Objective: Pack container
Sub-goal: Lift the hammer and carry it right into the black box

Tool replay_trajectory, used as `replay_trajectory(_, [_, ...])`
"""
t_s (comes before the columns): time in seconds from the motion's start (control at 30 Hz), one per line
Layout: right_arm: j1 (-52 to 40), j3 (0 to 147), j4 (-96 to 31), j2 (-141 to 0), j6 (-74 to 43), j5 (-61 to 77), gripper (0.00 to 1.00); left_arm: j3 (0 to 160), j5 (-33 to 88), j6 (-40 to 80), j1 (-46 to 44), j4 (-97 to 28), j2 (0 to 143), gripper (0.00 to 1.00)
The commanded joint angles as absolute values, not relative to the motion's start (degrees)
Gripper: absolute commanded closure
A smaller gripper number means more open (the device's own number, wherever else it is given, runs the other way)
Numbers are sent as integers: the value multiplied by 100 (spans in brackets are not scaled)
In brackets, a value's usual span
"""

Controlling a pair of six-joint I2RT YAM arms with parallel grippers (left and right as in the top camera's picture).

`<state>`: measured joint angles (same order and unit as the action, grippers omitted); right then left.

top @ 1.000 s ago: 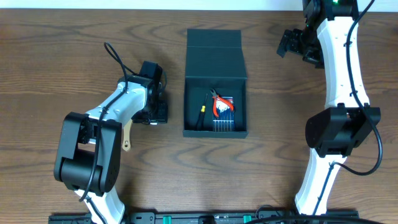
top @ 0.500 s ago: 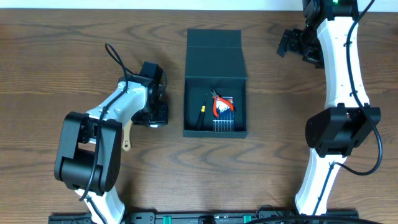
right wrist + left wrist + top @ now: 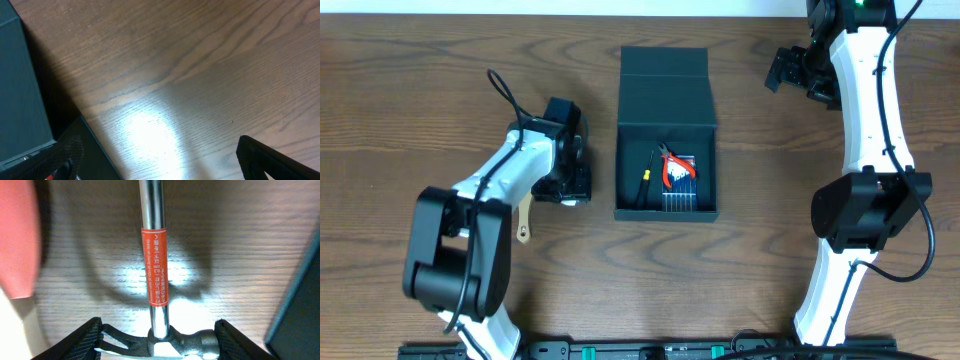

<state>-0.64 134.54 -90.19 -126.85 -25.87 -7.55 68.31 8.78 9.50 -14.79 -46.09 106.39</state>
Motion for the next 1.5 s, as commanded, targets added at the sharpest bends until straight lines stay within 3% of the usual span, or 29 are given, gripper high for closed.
replay_trajectory(0.0, [-82, 13552, -9024, -12656, -2541, -814, 1, 7043, 781, 1068, -1481, -4624, 10169, 39])
replay_trajectory(0.73, [-82, 13552, -9024, -12656, -2543, -814, 1, 7085, 860, 1125, -1555, -4648, 8650, 39])
replay_trajectory(1.47, [-82, 13552, -9024, -12656, -2543, -814, 1, 7253, 854, 860, -3385, -4405, 8418, 39])
